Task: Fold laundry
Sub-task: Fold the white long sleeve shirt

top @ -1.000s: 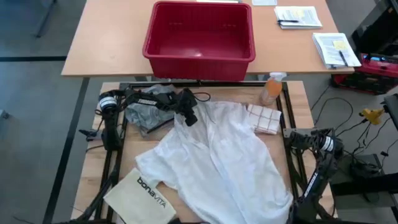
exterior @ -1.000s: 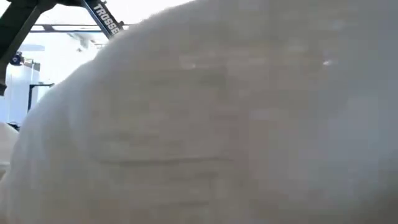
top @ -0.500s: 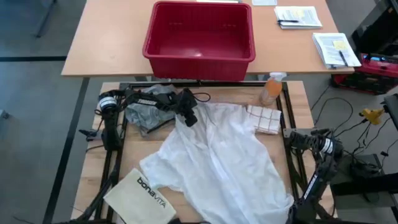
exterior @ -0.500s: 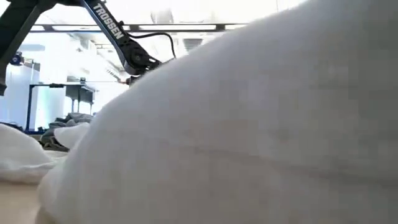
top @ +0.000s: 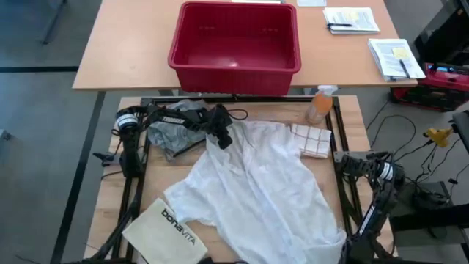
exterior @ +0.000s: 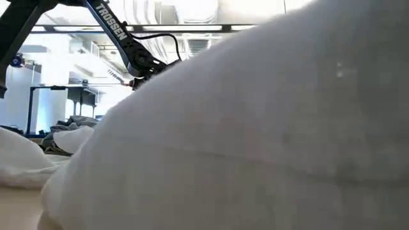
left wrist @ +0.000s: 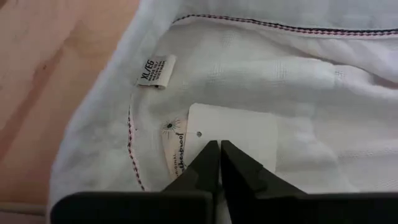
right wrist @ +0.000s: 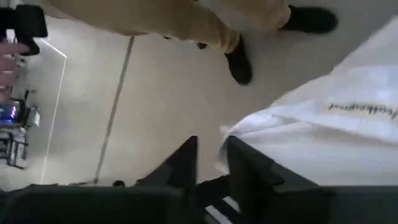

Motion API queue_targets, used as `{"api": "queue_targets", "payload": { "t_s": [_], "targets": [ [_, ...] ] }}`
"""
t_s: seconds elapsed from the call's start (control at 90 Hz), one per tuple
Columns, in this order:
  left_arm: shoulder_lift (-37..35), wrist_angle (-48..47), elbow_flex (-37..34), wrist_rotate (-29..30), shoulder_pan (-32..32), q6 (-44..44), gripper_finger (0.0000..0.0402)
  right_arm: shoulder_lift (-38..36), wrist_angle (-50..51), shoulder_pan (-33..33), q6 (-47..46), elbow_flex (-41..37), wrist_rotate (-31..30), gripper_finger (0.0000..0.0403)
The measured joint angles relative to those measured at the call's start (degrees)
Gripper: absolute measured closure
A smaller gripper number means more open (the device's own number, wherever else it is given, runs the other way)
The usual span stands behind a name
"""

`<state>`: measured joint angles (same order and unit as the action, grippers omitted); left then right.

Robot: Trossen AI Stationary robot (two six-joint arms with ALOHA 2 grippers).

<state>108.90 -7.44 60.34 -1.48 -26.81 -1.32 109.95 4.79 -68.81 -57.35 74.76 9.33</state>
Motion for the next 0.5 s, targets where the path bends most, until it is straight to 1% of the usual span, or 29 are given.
{"api": "queue_targets", "payload": {
  "t_s": [0.089, 0.189, 0.244, 0.289, 0.344, 0.411, 0.5],
  "targets": [
    [0.0, 0.02, 0.0, 0.0, 0.0, 0.0, 0.0402, -0.01, -0.2, -0.48, -1.84, 0.0, -0.68, 0.0262],
    [-0.31, -0.07, -0.05, 0.24, -0.04, -0.12, 0.0402, -0.49, -0.37, -1.22, -4.43, 0.0, -3.34, 0.019],
    [-0.89, -0.49, -0.13, 1.41, -0.09, -0.16, 0.0401, -0.88, 0.42, -1.65, -6.34, 0.04, -4.01, 0.0155],
    [-1.43, -0.84, -0.17, 3.36, -0.13, -0.11, 0.0401, -1.11, 3.34, -2.06, -8.73, 0.53, -4.59, 0.0134],
    [-2.13, -1.58, 0.1, 6.23, -0.43, 0.66, 0.0401, -1.21, 8.55, -2.64, -11.14, 1.41, -5.91, 0.012],
    [-3.03, -1.58, 1.09, 9.22, -1.09, 1.99, 0.0401, -1.43, 14.03, -3.4, -11.67, 2.71, -9.43, 0.0116],
    [-4.09, -3.08, 3.11, 10.01, -2.47, 3.54, 0.0401, -2.38, 16.2, -4.22, -11.62, 4.55, -14.46, 0.0124]
  ]
}}
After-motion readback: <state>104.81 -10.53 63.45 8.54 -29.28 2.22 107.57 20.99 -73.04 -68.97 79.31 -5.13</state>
